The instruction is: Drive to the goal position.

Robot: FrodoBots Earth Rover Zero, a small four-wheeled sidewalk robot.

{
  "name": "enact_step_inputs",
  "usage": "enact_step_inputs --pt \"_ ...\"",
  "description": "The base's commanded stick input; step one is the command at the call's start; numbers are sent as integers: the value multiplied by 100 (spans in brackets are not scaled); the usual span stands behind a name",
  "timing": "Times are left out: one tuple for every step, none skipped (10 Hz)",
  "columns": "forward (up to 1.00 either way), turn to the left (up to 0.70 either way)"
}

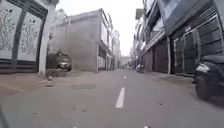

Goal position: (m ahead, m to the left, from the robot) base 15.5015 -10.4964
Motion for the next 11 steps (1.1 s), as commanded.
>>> enact_step_inputs --pt "100 5" --pt "100 5" --pt "100 5" --pt "100 5" --pt "100 5" --pt "100 5" --pt "100 5" --pt "100 -3" --pt "100 -15" --pt "100 -27" --pt "100 -35"
